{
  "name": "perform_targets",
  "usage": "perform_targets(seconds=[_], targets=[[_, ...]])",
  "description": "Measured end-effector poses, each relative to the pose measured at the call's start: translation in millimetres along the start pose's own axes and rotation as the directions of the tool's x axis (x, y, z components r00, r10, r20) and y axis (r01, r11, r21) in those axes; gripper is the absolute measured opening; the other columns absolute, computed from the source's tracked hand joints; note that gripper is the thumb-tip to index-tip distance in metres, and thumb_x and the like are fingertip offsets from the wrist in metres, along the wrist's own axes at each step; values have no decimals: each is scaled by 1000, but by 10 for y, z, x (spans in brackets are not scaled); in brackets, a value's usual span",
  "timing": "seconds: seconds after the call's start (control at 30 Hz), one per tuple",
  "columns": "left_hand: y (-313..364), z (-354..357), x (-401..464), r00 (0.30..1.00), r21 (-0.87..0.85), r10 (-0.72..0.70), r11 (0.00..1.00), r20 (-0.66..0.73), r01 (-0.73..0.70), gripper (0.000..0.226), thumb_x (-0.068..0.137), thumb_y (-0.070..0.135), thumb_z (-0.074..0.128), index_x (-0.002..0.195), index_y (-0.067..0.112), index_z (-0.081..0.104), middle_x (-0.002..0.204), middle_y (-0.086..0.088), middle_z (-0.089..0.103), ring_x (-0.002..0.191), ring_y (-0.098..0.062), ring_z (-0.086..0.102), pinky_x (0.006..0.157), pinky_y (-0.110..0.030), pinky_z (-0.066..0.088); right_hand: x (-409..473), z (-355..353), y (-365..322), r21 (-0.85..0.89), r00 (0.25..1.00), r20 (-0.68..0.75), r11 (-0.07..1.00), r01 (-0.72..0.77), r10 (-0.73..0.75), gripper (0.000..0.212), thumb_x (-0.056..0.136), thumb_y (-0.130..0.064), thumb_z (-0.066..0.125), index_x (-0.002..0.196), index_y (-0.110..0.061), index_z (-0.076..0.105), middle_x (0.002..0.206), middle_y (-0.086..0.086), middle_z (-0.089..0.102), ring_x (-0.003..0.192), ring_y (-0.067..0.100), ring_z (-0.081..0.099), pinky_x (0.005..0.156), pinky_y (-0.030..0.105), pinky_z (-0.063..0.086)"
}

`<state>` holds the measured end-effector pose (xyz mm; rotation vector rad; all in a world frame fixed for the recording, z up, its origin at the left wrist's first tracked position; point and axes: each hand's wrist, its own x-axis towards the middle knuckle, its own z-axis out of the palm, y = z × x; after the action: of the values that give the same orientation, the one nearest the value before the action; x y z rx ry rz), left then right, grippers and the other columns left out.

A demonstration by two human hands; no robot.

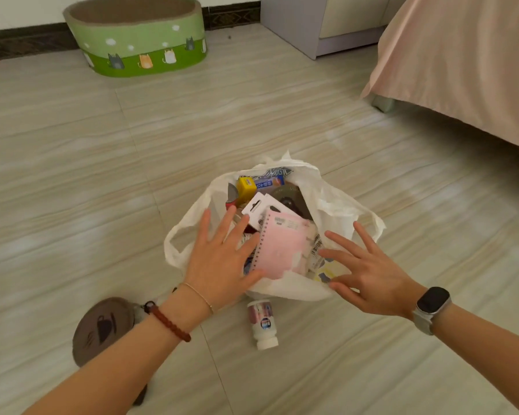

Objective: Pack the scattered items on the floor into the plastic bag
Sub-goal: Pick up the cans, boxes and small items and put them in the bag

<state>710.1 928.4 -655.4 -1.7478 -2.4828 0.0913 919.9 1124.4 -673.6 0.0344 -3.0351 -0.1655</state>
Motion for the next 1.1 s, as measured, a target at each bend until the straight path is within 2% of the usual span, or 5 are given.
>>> perform_targets(seconds=[0.13,0.47,0.63,0.87,1.1], targets=[[-47,224,-276,988,65,53,996,145,-63,65,81,65,27,139,35,29,153,-12,19,142,-31,-1,105,-52,-19,5,-8,-165,14,993,-67,995,-96,97,44,94,-44,29,96,-27,70,119,5,64,130,27,38,109,62,16],[-28,90,-1125,837,-244,-103,969,-537,-38,28,80,21,54,107,16,56,116,-7,56,108,-24,49,91,-39,36,317,54,-1355,216,920,-257,911,353,-295,22,82,-17,48,101,-15,59,94,7,67,86,24,59,72,32,46],[16,708,-1822,908,-297,-390,895,-153,334,34,78,28,48,109,16,54,114,-11,60,111,-24,42,93,-41,33,77,489,-1662,238,976,-54,946,220,-213,28,73,-18,53,102,-17,57,95,5,67,85,22,64,69,32,54],[-62,1130,-2279,606,-185,-640,601,472,778,77,81,47,58,144,21,20,155,-16,6,141,-41,-1,110,-61,14,87,750,-1912,54,952,303,997,-58,39,30,68,-26,71,93,-10,67,111,14,64,116,44,53,79,43,56],[91,1293,-2531,842,-348,-427,774,330,529,45,58,4,81,97,3,59,118,-26,58,119,-52,44,91,-60,44,44,799,-2170,276,981,125,955,110,-149,17,71,-27,66,85,-18,62,92,3,65,87,22,63,74,36,52]])
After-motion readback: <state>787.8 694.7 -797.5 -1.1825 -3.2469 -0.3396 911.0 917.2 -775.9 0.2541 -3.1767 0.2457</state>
